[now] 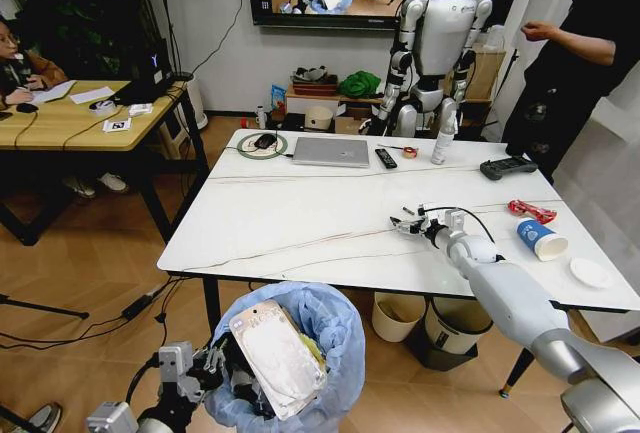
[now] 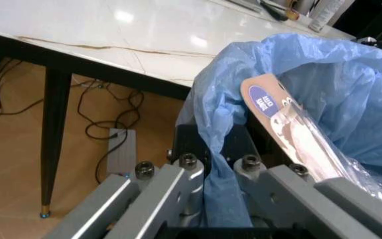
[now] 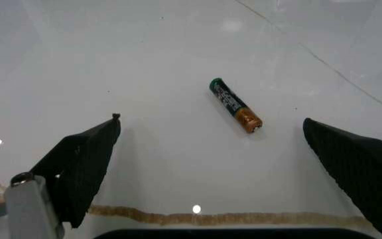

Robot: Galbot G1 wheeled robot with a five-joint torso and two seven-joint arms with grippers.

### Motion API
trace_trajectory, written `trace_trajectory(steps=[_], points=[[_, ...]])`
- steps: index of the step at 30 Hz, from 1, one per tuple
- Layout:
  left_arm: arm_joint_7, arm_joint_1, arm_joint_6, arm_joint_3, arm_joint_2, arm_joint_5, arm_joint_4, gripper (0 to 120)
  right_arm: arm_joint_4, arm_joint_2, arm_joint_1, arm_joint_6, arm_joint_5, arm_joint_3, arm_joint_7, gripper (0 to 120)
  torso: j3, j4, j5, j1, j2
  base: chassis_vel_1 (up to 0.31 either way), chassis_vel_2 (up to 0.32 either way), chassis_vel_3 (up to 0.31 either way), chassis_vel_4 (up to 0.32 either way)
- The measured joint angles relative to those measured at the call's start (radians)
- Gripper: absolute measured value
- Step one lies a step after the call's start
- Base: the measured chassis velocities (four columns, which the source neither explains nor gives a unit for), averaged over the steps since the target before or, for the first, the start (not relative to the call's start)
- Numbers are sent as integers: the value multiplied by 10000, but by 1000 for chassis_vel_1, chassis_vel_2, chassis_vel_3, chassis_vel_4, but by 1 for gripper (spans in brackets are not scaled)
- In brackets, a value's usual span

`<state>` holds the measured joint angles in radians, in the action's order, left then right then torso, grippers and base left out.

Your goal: Pick up the trash bin and place the trash from the table into it.

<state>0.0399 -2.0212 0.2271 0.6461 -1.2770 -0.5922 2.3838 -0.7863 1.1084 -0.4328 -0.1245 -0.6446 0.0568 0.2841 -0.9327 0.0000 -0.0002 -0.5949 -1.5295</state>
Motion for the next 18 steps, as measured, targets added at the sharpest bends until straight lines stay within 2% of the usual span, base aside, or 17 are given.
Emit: trace_trajectory(steps=[4,6,8,10,13,17,18], points=[[6,-2,-8,-22,-27,26,16,0,86,-6,46,1,7,-35,2,99,0,-1,1,0,0,0,0,0,0],[8,-21,-15,-32,-48,42,26,0,115,46,82,1,-3,-38,1,88,0,-3,1,0,0,0,0,0,0],[11,-30,-18,-35,-51,46,32,0,128,68,98,1,-4,-32,-1,86,0,-3,1,0,0,0,0,0,0],[22,-61,-37,-26,-53,57,51,0,163,114,138,2,2,2,-6,75,0,0,2,0,0,0,0,0,0],[28,-88,-55,-12,-54,61,66,0,172,122,159,2,11,24,-8,69,0,0,2,0,2,0,0,0,0],[40,-118,-79,6,-51,65,81,0,162,81,174,2,22,69,-9,51,0,-1,1,0,2,0,0,0,0],[40,-115,-80,8,-47,65,81,0,160,76,175,3,27,70,-8,51,0,-1,1,0,3,0,0,0,0]])
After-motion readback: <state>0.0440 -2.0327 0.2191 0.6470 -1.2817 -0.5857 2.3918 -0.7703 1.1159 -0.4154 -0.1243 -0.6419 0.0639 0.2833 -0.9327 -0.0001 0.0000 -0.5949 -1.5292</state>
